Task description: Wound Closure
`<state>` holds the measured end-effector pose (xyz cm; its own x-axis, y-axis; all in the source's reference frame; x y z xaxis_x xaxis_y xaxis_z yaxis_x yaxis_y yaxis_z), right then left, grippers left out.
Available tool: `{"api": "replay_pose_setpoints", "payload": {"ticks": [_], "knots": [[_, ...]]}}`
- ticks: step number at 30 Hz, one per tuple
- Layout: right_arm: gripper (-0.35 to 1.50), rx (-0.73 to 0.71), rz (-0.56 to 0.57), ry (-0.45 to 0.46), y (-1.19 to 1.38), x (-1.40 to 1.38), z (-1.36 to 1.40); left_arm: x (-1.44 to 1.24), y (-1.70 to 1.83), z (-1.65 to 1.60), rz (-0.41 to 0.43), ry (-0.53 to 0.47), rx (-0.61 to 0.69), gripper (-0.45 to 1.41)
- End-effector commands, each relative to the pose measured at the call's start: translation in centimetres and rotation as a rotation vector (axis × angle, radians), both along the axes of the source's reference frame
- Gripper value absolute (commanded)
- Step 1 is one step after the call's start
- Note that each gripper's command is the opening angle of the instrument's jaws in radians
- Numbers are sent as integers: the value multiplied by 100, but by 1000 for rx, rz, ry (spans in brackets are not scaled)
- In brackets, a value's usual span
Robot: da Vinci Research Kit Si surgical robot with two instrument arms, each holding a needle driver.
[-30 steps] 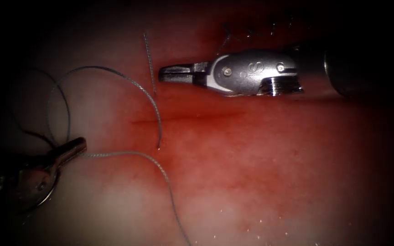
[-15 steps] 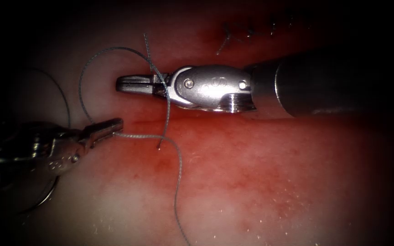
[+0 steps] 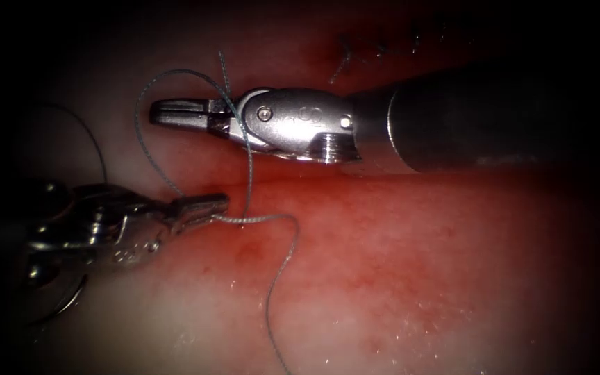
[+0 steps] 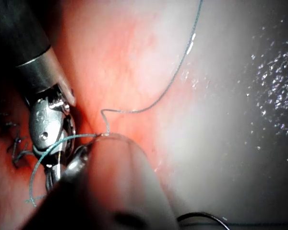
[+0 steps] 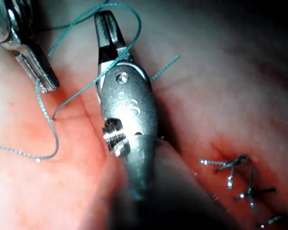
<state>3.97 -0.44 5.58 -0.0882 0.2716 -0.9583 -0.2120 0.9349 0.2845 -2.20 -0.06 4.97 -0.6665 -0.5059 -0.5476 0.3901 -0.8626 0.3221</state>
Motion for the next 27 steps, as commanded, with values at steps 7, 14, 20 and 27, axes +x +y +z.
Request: {"api": "replay_pose_setpoints", "payload": {"ticks": [7, 14, 20, 27], "knots": [[-35, 21, -8, 48, 7, 25, -9, -27, 1, 9, 110, -16, 39, -45], [-35, 24, -2, 58, 13, 29, -16, -41, 1, 12, 136, -13, 45, -45], [-35, 12, -5, 62, 10, 26, -17, -44, 2, 9, 153, -19, 53, -45], [-35, 13, -21, 11, 12, 2, -14, -6, 7, -12, 134, -13, 49, -45]]}}
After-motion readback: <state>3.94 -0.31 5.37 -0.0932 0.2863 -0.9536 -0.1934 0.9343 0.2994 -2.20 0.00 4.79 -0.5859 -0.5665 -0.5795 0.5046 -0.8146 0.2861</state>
